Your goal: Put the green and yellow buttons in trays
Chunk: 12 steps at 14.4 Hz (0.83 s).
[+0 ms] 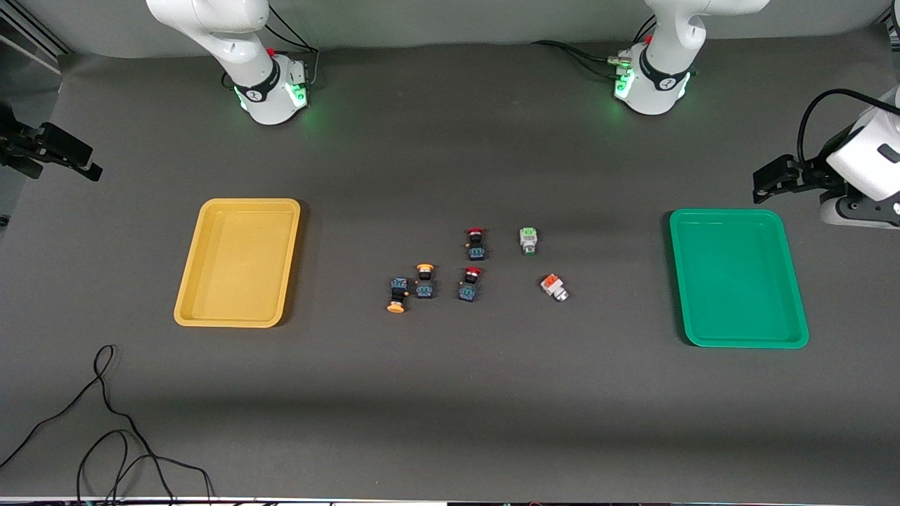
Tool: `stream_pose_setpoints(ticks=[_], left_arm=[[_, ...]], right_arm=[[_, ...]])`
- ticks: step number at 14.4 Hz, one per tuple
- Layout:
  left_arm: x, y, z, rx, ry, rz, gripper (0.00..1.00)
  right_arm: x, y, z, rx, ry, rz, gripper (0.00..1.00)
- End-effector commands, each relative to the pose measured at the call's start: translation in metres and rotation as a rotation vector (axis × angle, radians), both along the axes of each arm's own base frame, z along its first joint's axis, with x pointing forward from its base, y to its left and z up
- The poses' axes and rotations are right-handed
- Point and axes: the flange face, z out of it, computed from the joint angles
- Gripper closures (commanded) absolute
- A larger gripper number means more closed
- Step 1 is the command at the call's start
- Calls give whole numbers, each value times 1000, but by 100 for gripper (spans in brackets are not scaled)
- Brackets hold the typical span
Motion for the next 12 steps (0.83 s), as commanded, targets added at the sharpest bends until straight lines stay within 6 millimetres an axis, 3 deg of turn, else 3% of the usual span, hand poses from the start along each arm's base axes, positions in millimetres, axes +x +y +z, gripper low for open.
stream_pose_setpoints(ticks=[1,6,12], left_arm=[[-5,0,9,-4,3,11,0],[-5,0,9,-4,2,6,0],[-3,1,7,-2,3,5,0]], right_arm=[[-1,-5,1,3,-8,14,0],[0,-10,4,4,-14,3,0],[14,-9,-25,12,45,12,0]])
